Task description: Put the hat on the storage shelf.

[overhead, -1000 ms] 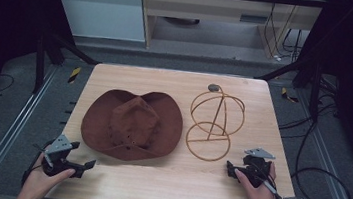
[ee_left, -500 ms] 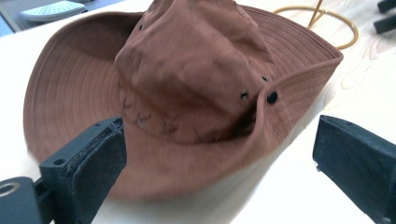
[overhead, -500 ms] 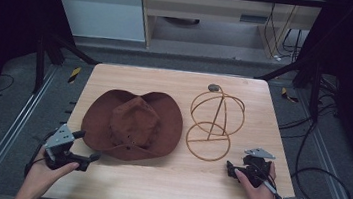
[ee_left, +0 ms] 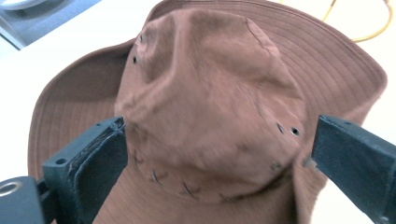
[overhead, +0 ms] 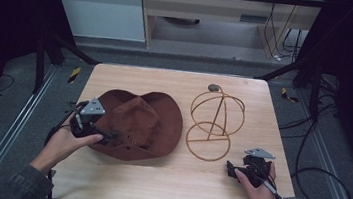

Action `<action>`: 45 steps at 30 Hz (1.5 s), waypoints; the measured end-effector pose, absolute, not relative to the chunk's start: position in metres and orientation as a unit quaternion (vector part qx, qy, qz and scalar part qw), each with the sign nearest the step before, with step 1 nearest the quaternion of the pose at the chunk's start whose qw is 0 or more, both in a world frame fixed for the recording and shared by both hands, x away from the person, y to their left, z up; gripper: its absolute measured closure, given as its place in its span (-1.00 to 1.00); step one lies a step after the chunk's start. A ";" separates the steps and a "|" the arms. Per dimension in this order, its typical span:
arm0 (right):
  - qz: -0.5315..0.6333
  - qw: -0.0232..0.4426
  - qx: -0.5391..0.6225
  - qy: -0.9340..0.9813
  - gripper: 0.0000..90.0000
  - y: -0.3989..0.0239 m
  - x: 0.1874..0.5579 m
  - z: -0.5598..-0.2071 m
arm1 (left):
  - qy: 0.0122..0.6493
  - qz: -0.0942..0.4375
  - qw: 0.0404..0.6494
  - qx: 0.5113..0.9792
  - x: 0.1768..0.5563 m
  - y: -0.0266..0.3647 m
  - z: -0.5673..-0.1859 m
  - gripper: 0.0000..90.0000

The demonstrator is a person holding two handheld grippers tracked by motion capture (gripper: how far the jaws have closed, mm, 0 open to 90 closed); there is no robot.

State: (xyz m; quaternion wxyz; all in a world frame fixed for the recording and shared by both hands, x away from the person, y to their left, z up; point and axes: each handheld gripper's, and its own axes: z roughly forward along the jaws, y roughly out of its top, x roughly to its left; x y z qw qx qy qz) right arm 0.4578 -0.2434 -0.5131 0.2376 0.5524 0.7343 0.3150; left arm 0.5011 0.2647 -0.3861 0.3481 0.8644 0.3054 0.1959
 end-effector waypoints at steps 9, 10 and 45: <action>0.314 0.238 0.552 0.734 -0.99 -0.243 0.458 -0.513 | 0.308 0.190 0.331 0.872 0.528 0.251 -0.373 -0.91; 0.315 0.238 0.553 0.734 -0.99 -0.243 0.458 -0.513 | 0.307 0.187 0.329 0.873 0.530 0.249 -0.373 -0.91; 0.316 0.236 0.552 0.734 -0.99 -0.243 0.458 -0.513 | 0.294 0.148 0.240 0.913 0.582 0.206 -0.383 -0.76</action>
